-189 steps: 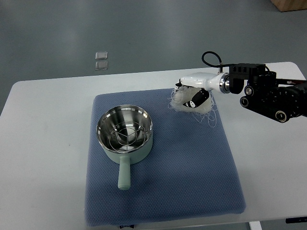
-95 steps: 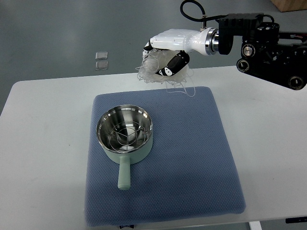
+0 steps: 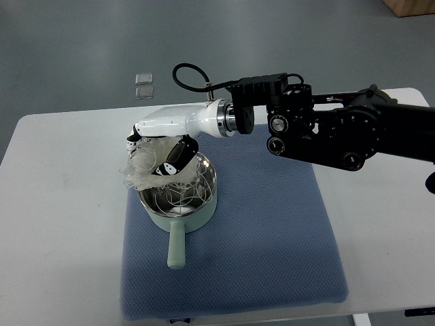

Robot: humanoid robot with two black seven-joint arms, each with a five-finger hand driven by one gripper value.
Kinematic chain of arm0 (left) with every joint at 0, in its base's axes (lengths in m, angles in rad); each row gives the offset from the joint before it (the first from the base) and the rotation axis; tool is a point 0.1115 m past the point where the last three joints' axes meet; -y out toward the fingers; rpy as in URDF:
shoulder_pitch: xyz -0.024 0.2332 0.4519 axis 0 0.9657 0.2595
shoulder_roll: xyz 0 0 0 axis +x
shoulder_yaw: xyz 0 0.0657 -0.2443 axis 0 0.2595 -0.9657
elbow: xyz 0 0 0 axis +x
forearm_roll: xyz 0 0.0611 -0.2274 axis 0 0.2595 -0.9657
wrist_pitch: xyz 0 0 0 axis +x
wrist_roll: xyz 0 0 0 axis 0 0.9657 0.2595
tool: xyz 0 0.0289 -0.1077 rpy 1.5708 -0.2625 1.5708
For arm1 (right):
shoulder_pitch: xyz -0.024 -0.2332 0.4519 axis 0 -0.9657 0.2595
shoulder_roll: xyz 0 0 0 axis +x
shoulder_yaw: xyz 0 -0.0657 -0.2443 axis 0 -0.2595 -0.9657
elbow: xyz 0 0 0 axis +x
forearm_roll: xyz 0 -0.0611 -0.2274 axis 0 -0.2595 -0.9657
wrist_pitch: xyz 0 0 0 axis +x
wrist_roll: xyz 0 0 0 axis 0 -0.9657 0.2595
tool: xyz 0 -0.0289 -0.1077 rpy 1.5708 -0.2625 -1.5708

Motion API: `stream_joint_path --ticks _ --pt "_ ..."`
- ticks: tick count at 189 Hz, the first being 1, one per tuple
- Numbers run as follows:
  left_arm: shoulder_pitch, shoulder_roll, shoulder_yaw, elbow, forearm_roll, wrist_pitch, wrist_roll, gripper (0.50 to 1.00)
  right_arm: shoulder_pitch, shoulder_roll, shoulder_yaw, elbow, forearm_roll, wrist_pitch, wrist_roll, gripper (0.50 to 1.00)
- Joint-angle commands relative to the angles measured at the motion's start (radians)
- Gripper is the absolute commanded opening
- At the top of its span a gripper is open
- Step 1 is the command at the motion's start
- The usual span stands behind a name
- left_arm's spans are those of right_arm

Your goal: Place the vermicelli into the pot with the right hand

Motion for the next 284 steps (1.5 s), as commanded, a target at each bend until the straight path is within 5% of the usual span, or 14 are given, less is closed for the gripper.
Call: stream_joint_path --ticks 1,29,32,33,34,35,36,40,49,119,165,190,225,284 --pt "0.000 0.000 0.000 0.000 0.000 0.001 0.000 1.000 -0.047 0.010 -0.002 -0.030 -0.003 -0.001 0.000 0.500" --pt "0.000 0.000 0.000 0.000 0.000 0.001 0.000 1.000 -0.085 0.009 0.002 -0.062 -0.002 -0.009 0.002 0.504" --pt "0.000 0.000 0.000 0.000 0.000 0.001 0.000 1.000 -0.088 0.009 0.007 -0.065 -0.002 -0.010 0.002 0.624" --pt "0.000 0.000 0.000 0.000 0.000 0.001 0.000 1.000 -0.088 0.009 0.007 -0.065 -0.002 -0.010 0.002 0.625" --pt "0.000 0.000 0.000 0.000 0.000 0.001 0.000 1.000 -0.092 0.009 0.007 -0.067 0.000 -0.010 0.002 0.688" --pt "0.000 0.000 0.000 0.000 0.000 0.001 0.000 1.000 -0.092 0.009 0.007 -0.067 0.000 -0.010 0.002 0.688" --pt "0.000 0.000 0.000 0.000 0.000 -0.001 0.000 1.000 -0.093 0.007 0.008 -0.067 0.002 -0.010 0.002 0.749" --pt "0.000 0.000 0.000 0.000 0.000 0.001 0.000 1.000 -0.096 0.006 0.008 -0.067 0.006 -0.010 0.002 0.843" --pt "0.000 0.000 0.000 0.000 0.000 -0.001 0.000 1.000 -0.099 0.004 0.010 -0.067 0.011 -0.010 0.003 0.919" --pt "0.000 0.000 0.000 0.000 0.000 0.001 0.000 1.000 -0.098 -0.051 0.062 -0.067 0.046 0.022 0.000 0.928" --pt "0.000 0.000 0.000 0.000 0.000 0.001 0.000 1.000 -0.096 -0.151 0.162 -0.085 0.305 0.250 -0.014 0.928" --pt "0.000 0.000 0.000 0.000 0.000 0.001 0.000 1.000 -0.102 -0.172 0.163 -0.176 0.572 0.329 -0.129 0.928" --pt "0.000 0.000 0.000 0.000 0.000 0.001 0.000 1.000 -0.153 -0.164 0.150 -0.315 0.919 0.339 -0.205 0.928" --pt "0.000 0.000 0.000 0.000 0.000 0.001 0.000 1.000 -0.254 -0.155 0.163 -0.509 1.163 0.323 -0.212 0.928"
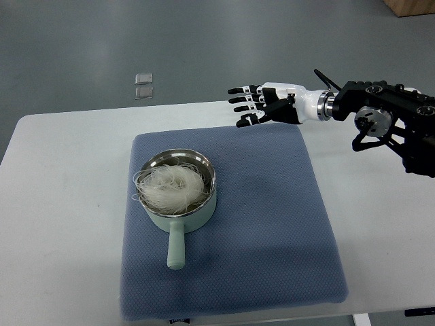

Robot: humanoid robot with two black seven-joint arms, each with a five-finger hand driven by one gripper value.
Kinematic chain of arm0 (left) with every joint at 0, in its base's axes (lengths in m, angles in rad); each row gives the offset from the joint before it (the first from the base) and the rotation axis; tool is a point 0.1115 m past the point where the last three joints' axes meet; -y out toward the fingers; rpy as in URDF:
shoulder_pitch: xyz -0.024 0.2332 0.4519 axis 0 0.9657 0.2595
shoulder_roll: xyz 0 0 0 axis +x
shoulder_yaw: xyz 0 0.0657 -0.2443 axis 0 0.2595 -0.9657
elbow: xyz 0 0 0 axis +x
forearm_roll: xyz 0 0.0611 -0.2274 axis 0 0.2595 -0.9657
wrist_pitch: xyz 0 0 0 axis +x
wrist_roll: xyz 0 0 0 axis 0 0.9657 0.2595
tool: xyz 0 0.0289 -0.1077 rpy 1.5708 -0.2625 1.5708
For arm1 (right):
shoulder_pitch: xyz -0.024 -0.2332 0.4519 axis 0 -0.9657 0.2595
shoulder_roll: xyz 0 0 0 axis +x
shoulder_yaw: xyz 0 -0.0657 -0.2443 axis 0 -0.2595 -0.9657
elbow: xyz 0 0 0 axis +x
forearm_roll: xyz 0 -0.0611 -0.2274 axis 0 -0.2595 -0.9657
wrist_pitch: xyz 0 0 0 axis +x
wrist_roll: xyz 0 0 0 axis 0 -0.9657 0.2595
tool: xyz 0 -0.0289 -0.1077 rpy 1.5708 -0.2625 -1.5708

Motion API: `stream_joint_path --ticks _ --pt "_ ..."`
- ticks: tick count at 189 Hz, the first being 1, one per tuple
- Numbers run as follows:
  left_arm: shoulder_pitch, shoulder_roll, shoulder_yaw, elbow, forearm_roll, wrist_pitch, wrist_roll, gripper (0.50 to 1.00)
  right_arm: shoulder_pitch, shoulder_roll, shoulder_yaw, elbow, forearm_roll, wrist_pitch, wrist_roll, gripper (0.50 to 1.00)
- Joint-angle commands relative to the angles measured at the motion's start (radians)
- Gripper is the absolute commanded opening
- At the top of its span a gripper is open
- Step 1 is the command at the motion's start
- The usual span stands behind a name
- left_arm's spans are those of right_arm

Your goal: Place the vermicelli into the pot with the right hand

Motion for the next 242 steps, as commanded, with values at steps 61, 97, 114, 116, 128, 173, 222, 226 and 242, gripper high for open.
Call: stream_joint_path --ticks 61,97,114,116,128,173,222,226,242 --pt "0.000 0.000 0.000 0.000 0.000 0.000 0.000 1.000 -0.071 0.003 0.001 -0.115 0.432 -0.015 -0.006 0.928" --pt "0.000 0.000 0.000 0.000 0.000 -0.001 0.000 1.000 -0.120 0.023 0.003 -0.125 0.505 -0.018 0.006 0.928" --pt "0.000 0.000 0.000 0.000 0.000 0.000 0.000 1.000 -0.126 0.032 0.003 -0.141 0.505 -0.024 0.009 0.928" --pt "0.000 0.000 0.000 0.000 0.000 0.000 0.000 1.000 -0.127 0.034 0.003 -0.141 0.505 -0.024 0.009 0.928" --pt "0.000 0.000 0.000 0.000 0.000 0.000 0.000 1.000 -0.134 0.034 0.004 -0.144 0.505 -0.027 0.011 0.928" --pt "0.000 0.000 0.000 0.000 0.000 0.000 0.000 1.000 -0.137 0.046 0.049 -0.145 0.507 -0.015 0.009 0.928" --pt "0.000 0.000 0.000 0.000 0.000 0.000 0.000 1.000 -0.137 0.045 0.053 -0.145 0.504 -0.012 0.009 0.930" --pt "0.000 0.000 0.000 0.000 0.000 0.000 0.000 1.000 -0.137 0.045 0.053 -0.145 0.504 -0.012 0.009 0.928" --pt "0.000 0.000 0.000 0.000 0.001 0.000 0.000 1.000 -0.137 0.043 0.053 -0.145 0.507 -0.009 0.009 0.930"
